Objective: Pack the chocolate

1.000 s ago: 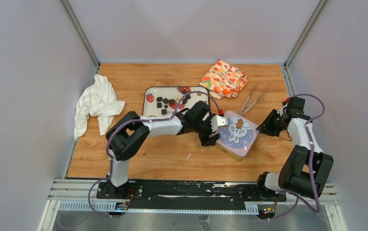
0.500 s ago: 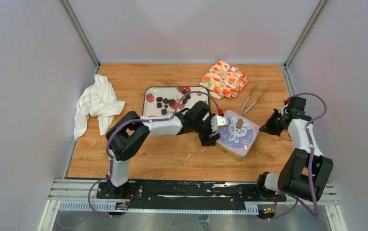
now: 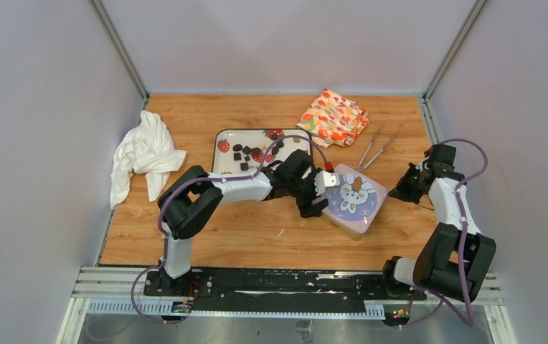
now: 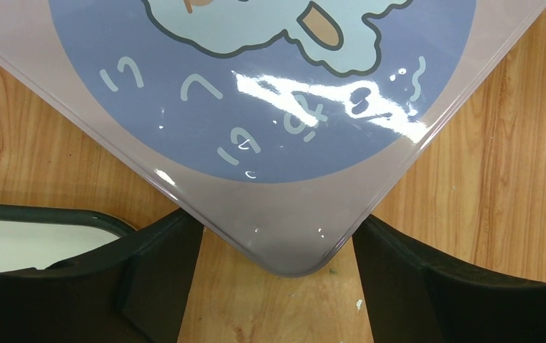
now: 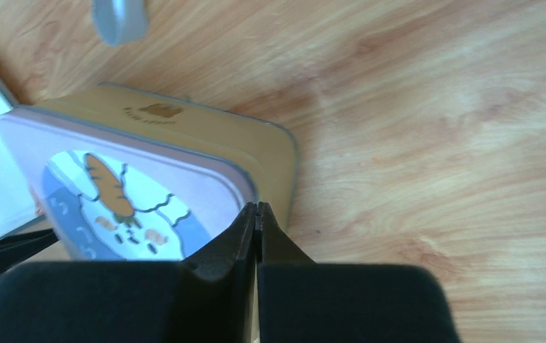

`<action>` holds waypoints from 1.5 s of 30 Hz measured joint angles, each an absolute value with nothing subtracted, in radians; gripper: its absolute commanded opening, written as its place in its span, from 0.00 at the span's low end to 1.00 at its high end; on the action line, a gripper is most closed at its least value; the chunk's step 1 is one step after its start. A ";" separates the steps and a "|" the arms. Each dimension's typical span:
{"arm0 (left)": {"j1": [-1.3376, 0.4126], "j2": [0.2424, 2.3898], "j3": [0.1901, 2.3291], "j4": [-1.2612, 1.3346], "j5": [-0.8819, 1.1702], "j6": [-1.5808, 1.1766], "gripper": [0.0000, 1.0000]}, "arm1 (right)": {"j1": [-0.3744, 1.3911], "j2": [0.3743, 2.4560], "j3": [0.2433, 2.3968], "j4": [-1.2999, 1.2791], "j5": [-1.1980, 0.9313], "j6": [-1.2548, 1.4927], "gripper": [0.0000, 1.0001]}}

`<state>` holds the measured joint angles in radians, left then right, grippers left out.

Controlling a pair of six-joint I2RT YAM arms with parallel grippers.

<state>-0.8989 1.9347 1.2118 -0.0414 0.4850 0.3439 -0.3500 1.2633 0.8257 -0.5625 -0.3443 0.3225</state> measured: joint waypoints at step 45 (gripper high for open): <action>-0.899 1.863 1.246 -0.179 0.411 0.434 1.00 | -0.350 1.239 0.844 -0.644 -0.262 0.317 0.45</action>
<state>-0.8993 1.8626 1.2457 -0.1787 0.4114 0.4339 -0.3500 1.2392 0.8444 -0.6441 -0.2623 0.3168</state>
